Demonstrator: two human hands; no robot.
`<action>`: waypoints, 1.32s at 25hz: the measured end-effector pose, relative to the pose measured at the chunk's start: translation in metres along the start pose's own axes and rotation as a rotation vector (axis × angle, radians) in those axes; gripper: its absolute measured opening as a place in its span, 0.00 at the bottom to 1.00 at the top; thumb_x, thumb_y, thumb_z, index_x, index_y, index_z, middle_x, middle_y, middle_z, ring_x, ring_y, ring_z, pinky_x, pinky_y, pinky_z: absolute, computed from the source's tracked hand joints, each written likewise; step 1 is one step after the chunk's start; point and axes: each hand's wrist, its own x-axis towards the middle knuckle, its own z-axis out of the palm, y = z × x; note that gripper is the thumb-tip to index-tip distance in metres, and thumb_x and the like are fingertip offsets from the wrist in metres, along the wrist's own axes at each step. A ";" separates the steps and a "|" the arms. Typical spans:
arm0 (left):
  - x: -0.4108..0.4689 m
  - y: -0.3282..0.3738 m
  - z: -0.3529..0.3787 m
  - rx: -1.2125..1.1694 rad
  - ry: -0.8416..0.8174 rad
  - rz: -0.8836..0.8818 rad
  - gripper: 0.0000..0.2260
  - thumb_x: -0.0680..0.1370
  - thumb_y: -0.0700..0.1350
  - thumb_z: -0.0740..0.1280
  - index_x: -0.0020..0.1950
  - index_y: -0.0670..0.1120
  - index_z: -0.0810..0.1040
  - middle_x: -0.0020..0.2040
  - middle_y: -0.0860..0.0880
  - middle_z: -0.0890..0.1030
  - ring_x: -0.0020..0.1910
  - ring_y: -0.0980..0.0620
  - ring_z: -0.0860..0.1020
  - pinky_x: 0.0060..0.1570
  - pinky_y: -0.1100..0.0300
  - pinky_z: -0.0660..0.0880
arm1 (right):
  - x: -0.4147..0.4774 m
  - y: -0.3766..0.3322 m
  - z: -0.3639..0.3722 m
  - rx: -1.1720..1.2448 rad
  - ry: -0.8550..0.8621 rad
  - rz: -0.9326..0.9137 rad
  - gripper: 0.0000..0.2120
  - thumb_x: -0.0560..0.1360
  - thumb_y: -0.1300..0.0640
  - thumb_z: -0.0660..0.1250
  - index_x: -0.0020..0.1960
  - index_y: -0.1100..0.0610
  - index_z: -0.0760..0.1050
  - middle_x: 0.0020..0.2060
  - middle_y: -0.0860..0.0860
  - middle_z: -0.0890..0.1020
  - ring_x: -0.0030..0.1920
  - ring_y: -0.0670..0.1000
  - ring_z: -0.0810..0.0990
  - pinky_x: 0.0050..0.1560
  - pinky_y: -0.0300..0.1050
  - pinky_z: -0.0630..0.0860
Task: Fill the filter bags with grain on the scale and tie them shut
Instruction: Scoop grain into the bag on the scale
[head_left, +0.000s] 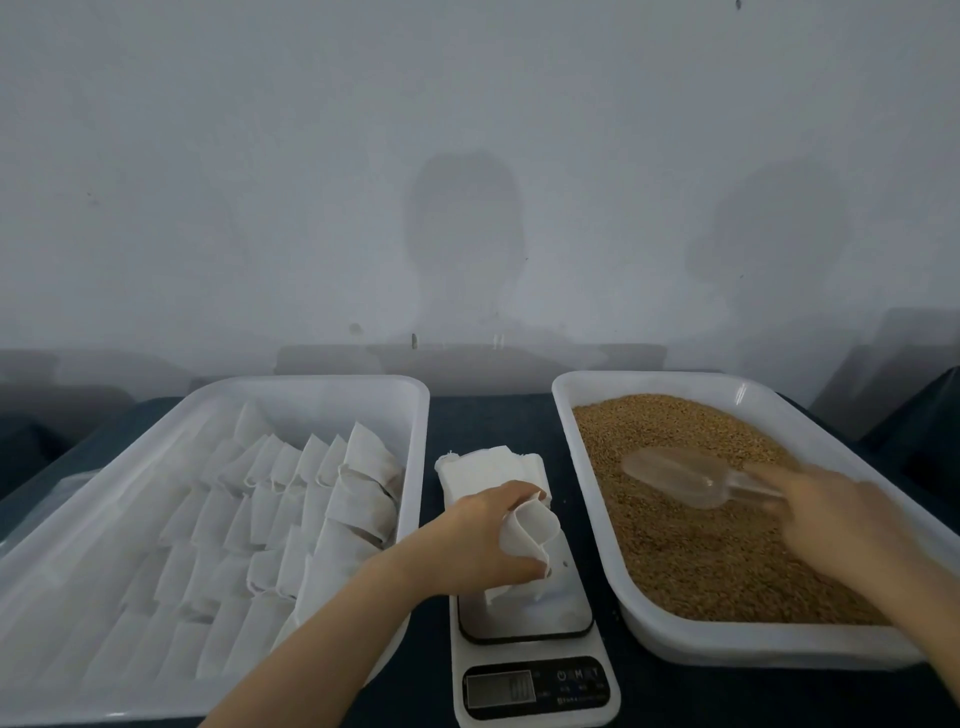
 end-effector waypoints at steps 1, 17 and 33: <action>0.000 0.000 0.000 -0.003 -0.002 -0.003 0.30 0.70 0.57 0.72 0.68 0.64 0.62 0.58 0.61 0.70 0.51 0.60 0.73 0.46 0.67 0.72 | 0.003 0.006 -0.001 -0.129 0.047 0.004 0.24 0.75 0.52 0.62 0.67 0.35 0.63 0.44 0.41 0.74 0.39 0.38 0.71 0.42 0.36 0.68; 0.003 -0.003 0.001 -0.020 -0.020 0.009 0.28 0.70 0.57 0.72 0.66 0.64 0.64 0.51 0.68 0.69 0.50 0.61 0.73 0.45 0.68 0.71 | 0.030 -0.002 0.033 0.301 -0.250 0.063 0.20 0.77 0.55 0.63 0.64 0.35 0.69 0.43 0.41 0.79 0.37 0.41 0.78 0.36 0.38 0.75; 0.001 0.003 -0.002 -0.057 -0.033 -0.023 0.30 0.70 0.57 0.73 0.68 0.63 0.64 0.60 0.58 0.73 0.57 0.54 0.75 0.58 0.55 0.77 | -0.009 0.041 0.015 0.522 -0.303 0.036 0.24 0.72 0.59 0.69 0.55 0.30 0.69 0.48 0.36 0.77 0.46 0.39 0.74 0.51 0.45 0.71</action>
